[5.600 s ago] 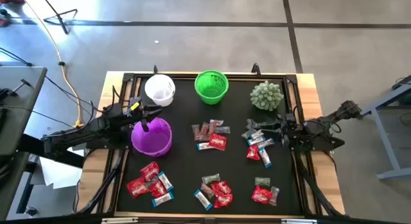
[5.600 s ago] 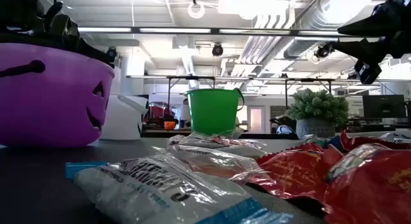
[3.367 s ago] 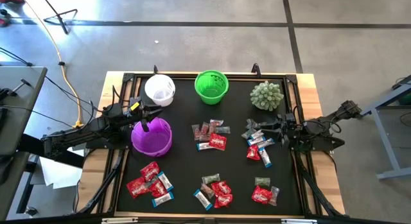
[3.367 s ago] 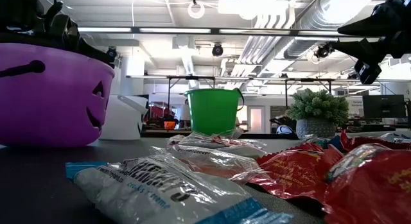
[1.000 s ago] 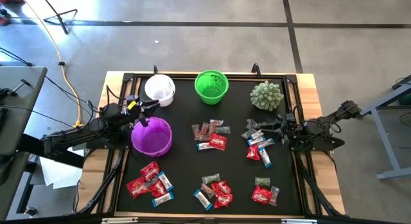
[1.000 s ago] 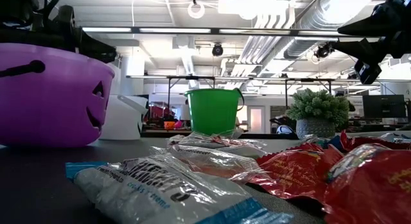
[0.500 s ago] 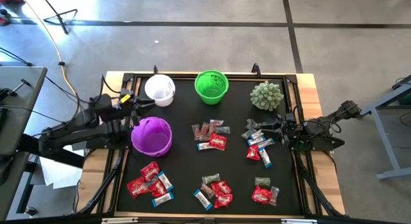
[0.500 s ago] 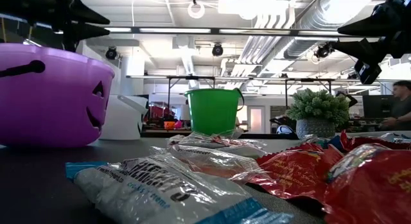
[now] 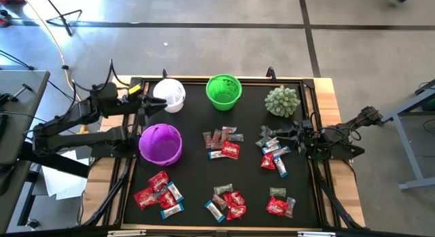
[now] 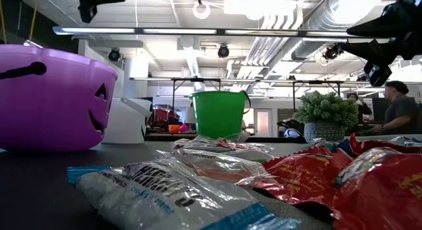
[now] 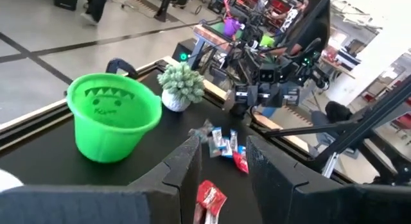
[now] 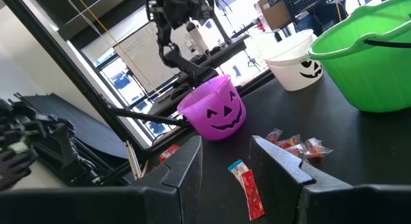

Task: Sort candy
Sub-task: Put the red candy into the white bucket

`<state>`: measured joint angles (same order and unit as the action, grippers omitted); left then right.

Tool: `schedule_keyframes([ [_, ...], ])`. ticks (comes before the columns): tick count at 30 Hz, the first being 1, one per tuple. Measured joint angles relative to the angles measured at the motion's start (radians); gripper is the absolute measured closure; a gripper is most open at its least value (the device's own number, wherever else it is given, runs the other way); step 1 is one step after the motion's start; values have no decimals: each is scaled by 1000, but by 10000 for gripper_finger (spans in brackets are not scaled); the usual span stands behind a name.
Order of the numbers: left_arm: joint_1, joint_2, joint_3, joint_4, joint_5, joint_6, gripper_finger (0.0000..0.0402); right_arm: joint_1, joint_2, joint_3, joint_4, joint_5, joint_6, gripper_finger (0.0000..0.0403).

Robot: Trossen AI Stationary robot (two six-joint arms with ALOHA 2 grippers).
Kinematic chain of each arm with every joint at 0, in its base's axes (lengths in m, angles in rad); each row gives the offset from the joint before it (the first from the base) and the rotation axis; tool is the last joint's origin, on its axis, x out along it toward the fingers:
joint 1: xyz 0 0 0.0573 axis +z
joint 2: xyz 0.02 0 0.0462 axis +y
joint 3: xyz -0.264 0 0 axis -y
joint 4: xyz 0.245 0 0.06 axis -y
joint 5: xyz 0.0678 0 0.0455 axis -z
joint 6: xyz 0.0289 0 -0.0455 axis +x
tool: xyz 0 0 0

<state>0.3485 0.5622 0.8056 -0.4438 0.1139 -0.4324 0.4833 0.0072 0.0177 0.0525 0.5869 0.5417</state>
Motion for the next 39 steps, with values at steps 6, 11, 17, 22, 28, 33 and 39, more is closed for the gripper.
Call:
schedule_keyframes([
  [6,-62,147,65,98,0,24,289,0,0,0,0,0,0,276],
  [11,-127,266,97,163,-25,16,289,0,0,0,0,0,0,276],
  [17,-198,399,127,258,-14,-37,289,0,0,0,0,0,0,276],
  [22,-272,515,128,436,-34,-53,289,0,0,0,0,0,0,276],
  [28,-308,633,128,562,-40,-85,289,0,0,0,0,0,0,276],
  [33,-319,695,128,608,-88,-91,289,0,0,0,0,0,0,276],
  [39,-319,723,128,591,-128,-140,288,0,0,0,0,0,0,276],
])
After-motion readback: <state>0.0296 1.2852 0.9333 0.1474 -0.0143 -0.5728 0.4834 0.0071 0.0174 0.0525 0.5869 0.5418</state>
